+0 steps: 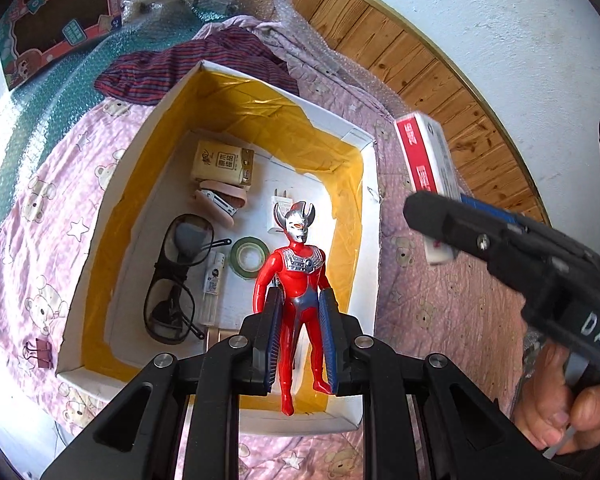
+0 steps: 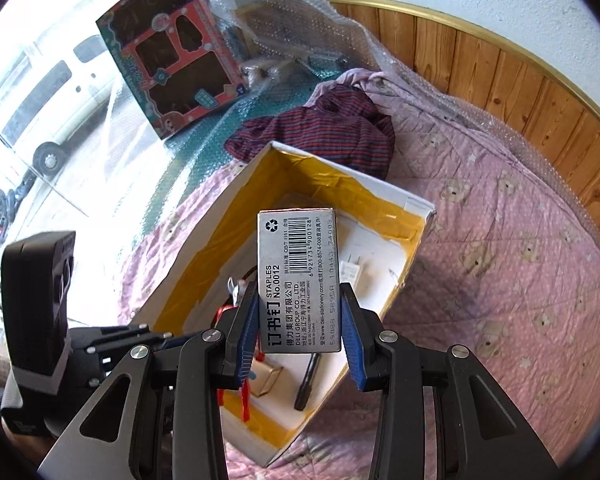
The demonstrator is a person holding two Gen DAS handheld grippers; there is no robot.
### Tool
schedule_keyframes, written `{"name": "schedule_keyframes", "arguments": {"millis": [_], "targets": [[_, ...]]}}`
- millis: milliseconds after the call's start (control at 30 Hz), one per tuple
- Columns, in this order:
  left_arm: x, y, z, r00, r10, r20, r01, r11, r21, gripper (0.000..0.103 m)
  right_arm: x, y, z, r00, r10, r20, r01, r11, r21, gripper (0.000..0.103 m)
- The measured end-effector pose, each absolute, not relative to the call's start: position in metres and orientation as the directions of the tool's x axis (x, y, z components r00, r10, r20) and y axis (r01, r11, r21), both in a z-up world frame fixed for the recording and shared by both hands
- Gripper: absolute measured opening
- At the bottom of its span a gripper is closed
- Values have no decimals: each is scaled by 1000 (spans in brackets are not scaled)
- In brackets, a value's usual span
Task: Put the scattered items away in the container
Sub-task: 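Lower the figure and staples box into the box and open both tools, then withdraw both tools upward from the white box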
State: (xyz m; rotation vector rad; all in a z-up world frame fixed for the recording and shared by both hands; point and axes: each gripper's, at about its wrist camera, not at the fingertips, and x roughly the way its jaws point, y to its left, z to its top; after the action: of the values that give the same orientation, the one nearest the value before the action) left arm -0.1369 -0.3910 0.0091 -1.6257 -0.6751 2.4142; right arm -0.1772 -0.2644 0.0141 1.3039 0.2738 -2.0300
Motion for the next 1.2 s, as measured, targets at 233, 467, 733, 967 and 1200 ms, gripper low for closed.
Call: {"name": "schedule_keyframes", "arguments": {"millis": [233,467,733,967,1200], "targets": [[-150,-392,-5,-378,379,-845,144,-877,-458,20,-208,-277,0,-279,-403,-872,659,-740,131,42],[-155,-396,-25,-329,369,-869,191,-876,-444,26,-222,-265,-21,-297,-349,-889,631,-770,92,43],[-147,-410,-17,-338,366,-867,212,-868,-449,26,-191,-249,-23,-260,-346,-902,677,-731,85,43],[-130,-405,15,-363,287,-886,165,-917,-364,29,-146,-244,-23,-177,-309,-935,723,-685,89,45],[-99,-418,58,-434,204,-878,153,-943,-295,34,-103,-243,-18,-73,-319,-945,772,-618,149,45]]}}
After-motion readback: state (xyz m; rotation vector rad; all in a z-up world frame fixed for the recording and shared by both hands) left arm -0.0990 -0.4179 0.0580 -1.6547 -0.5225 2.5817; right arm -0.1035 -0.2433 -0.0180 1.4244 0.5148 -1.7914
